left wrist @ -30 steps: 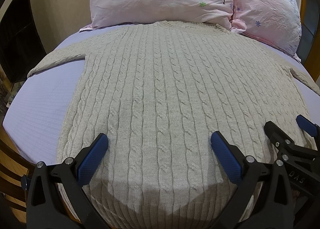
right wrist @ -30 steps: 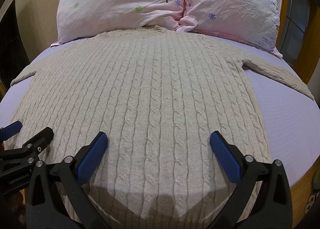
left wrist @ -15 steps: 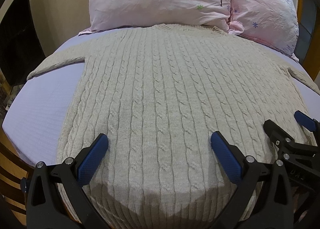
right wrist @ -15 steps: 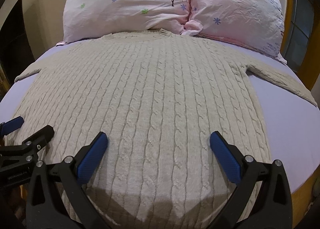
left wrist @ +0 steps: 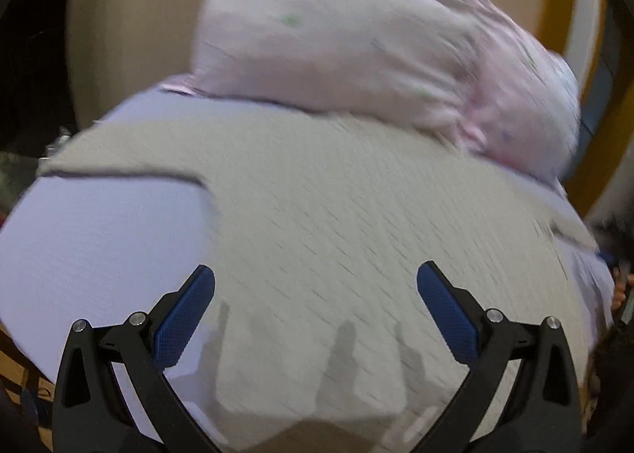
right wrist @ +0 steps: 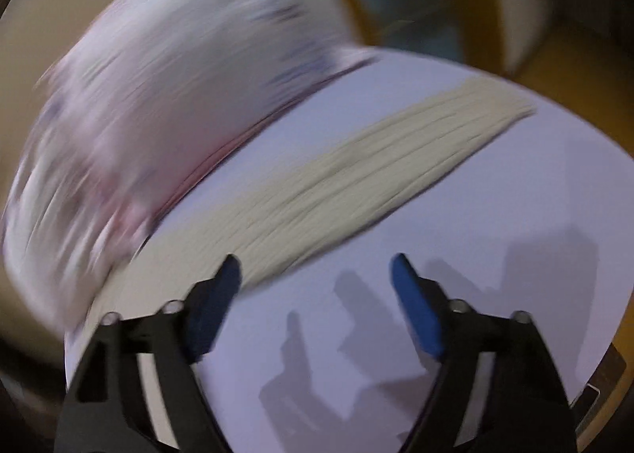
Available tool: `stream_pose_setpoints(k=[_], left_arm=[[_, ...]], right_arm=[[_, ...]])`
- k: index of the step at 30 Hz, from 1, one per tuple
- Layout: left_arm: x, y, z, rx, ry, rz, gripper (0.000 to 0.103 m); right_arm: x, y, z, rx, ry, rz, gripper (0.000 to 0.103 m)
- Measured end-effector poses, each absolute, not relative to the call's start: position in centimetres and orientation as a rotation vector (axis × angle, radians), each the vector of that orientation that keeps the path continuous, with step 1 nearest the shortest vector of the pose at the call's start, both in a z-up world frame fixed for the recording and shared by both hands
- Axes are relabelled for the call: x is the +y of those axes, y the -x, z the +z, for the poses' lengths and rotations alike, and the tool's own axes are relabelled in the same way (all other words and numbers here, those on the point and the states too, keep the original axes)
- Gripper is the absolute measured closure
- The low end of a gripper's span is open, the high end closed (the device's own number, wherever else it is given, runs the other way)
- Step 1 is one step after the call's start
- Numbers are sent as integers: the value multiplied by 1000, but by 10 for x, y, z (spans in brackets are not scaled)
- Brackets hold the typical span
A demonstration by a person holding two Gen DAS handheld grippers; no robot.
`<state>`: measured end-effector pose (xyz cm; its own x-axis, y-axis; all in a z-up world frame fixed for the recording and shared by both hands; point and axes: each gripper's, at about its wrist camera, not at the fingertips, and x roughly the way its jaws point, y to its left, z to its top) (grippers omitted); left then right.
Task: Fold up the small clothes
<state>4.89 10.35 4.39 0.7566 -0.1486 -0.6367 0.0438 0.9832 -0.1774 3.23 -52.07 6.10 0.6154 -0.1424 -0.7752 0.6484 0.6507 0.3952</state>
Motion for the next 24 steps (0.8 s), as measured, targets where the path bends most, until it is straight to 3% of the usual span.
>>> stream_pose_setpoints(k=[9,11,12,15,18,24], left_arm=[[191,-97,42,705,154,227,1],[216,-105,39,688,248,214,1],[231,-109,36,674,316,208,1],[265,-115,28,671,466,234,1],[291,-115,20,654,614,233,1],[318,-117,20,592,720,268,1]], right_arm=[[-624,-22,31,704,-1063,-725,64],[-631,-22,28,689,-1075,-746,90],[-634,-25,26,702,-1066,-763,95],[-631,-36,35,690,-1006,-769,96],[-582,-69,92,598,-779,-656,96],[-358,-142,178,544,-424,-69,96]])
